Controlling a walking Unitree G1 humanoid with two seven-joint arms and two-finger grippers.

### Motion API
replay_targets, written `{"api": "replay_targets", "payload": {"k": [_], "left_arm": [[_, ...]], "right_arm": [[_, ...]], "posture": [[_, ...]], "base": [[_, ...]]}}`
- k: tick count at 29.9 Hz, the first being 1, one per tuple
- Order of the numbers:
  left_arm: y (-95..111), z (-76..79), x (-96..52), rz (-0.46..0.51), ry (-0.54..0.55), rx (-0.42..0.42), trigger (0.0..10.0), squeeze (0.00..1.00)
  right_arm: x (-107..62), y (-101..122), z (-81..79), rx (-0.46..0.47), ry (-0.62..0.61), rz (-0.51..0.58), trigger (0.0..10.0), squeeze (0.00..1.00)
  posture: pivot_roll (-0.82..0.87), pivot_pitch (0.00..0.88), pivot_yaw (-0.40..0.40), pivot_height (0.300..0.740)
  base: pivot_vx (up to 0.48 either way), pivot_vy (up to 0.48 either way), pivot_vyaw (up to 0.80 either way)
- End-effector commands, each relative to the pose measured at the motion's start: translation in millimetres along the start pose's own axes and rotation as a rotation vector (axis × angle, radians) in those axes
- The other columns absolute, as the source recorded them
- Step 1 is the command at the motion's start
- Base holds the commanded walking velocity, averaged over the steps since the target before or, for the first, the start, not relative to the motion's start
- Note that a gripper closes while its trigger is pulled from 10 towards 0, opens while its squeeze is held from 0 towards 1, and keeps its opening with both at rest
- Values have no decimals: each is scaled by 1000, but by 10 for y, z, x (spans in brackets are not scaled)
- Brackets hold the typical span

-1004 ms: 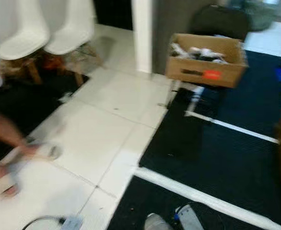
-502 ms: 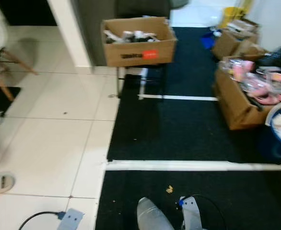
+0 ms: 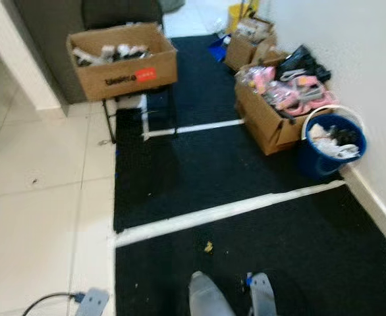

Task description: Picking trash to rubbish bin

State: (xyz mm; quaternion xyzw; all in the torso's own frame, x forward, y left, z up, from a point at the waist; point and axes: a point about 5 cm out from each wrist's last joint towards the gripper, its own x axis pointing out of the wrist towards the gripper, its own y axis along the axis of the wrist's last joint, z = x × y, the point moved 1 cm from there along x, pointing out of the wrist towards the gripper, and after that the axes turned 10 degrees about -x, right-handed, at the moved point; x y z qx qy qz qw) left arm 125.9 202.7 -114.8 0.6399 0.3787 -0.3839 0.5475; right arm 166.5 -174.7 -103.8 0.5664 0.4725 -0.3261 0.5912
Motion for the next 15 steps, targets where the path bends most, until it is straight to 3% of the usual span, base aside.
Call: {"api": "replay_targets", "payload": {"k": [1,3,7,15], "left_arm": [[-130,35,-15,-45,-13,-19,10000,0],[-130,32,-15,-44,-13,-20,10000,0],[-159,36,-20,-52,-15,-21,10000,0],[-184,42,-25,-58,-17,-22,10000,0]], "right_arm": [[-1316,2970,-917,-283,350,1201,10000,0],[-1315,2964,-942,-290,364,1202,10000,0],[-1337,2961,-1032,-314,412,1200,10000,0],[-1347,2953,-1055,-331,418,1209,10000,0]], "posture": [[-50,19,48,740],[-50,19,48,740],[-46,21,50,740],[-44,27,54,740]], "base": [[0,0,0],[0,0,0],[347,0,0],[352,0,0]]}}
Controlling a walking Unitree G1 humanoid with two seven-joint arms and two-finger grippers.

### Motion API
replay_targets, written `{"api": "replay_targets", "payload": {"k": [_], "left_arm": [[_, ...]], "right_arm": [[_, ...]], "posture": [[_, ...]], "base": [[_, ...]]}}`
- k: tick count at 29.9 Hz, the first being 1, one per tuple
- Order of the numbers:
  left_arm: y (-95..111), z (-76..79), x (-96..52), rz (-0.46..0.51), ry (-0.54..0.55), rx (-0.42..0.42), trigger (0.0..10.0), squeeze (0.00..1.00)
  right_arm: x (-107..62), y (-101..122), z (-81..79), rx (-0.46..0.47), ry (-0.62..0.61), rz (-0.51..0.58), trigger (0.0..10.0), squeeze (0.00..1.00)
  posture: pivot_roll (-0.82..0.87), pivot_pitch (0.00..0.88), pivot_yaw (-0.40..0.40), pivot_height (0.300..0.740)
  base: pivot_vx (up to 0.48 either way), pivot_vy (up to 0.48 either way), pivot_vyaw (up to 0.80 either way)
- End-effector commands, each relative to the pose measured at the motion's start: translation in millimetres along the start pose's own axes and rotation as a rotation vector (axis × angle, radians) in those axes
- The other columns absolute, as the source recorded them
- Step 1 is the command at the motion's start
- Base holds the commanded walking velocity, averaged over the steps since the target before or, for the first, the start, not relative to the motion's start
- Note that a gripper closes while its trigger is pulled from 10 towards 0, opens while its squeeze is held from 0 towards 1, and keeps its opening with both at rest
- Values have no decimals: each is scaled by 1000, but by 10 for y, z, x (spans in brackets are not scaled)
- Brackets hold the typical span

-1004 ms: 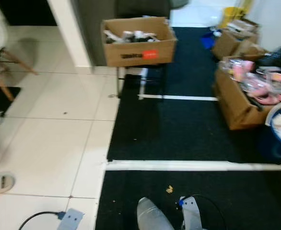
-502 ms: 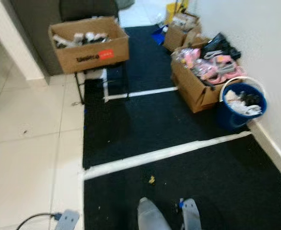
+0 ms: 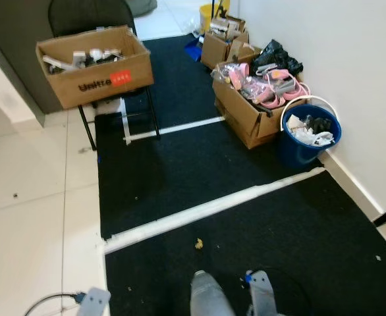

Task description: Picking trash to rubbish bin

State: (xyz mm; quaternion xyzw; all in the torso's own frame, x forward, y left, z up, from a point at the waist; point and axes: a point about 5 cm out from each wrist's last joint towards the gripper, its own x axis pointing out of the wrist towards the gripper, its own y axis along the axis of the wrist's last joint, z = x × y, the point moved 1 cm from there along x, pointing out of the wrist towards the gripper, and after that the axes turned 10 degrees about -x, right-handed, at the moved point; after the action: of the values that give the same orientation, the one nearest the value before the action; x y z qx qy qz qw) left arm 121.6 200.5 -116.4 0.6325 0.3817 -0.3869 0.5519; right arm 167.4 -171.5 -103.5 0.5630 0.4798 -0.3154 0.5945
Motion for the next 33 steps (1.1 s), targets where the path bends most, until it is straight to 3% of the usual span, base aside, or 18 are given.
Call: {"api": "replay_targets", "payload": {"k": [1,6,8,9,12,13,15,17,18,19,21,33], "left_arm": [[-141,15,-18,-49,-7,-8,10000,0],[-145,22,-19,-49,-9,-7,10000,0],[-149,27,-19,-50,-11,-5,10000,0],[-149,27,-19,-50,-11,-5,10000,0],[-163,31,-22,-52,-12,-2,10000,0],[-163,31,-22,-52,-12,-2,10000,0],[-178,28,-25,-55,-11,-1,10000,0],[-190,26,-27,-57,-10,-1,10000,0],[-216,28,-31,-65,-7,-4,10000,0],[-216,28,-31,-65,-7,-4,10000,0],[-247,50,-35,-77,-10,-5,10000,0],[-247,50,-35,-77,-10,-5,10000,0]], "right_arm": [[-1328,2965,-977,-327,385,1207,10000,0],[-1297,2955,-950,-394,307,1187,10000,0],[-1155,2919,-805,-583,37,1055,10000,0],[-1155,2919,-805,-583,37,1055,10000,0],[-1088,2885,-305,-846,-471,861,10000,0],[-1088,2885,-305,-846,-471,861,10000,0],[-1146,2891,-80,-986,-690,799,10000,0],[-1152,2870,9,-1009,-720,771,10000,0],[-1027,2717,106,-1014,-647,662,10000,0],[-1027,2717,106,-1014,-647,662,10000,0],[-863,2507,147,-1050,-566,550,10000,0],[-863,2507,147,-1050,-566,550,10000,0]], "posture": [[-44,29,54,740],[-45,32,55,740],[-45,38,57,740],[-45,38,57,740],[-38,41,53,740],[-38,41,53,740],[-35,42,51,740],[-35,46,50,740],[-39,48,51,740],[-39,48,51,740],[-38,49,49,740],[-38,49,49,740]], "base": [[379,0,0],[293,0,0],[274,0,0],[277,0,0],[277,0,0],[277,0,0],[274,0,0],[264,0,0],[0,0,0],[0,0,0],[0,0,0],[0,0,0]]}}
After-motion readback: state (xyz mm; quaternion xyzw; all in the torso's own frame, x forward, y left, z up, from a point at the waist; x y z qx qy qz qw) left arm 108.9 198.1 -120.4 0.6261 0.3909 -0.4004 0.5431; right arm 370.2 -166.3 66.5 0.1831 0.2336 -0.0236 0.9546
